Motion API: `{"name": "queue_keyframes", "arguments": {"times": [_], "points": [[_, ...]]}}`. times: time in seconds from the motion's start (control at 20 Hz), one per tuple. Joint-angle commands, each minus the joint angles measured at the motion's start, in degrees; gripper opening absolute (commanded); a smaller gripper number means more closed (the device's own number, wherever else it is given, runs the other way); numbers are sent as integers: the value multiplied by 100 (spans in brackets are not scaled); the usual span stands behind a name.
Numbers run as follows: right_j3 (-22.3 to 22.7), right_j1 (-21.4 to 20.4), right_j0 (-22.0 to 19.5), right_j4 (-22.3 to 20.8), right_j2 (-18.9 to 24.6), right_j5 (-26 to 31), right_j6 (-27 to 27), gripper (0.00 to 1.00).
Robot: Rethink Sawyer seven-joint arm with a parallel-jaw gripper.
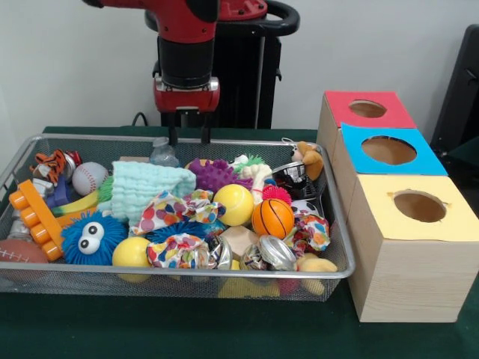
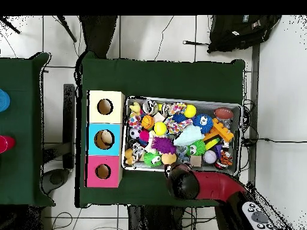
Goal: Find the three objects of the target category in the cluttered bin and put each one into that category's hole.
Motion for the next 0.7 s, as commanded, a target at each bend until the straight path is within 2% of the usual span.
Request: {"name": "queue_keyframes", "arguments": {"times": [0.05,0.7], "points": [[-910,263,-310,-368,640,-36,-211,100],[-993,272,-403,-540,634,-8,-31,100]]}}
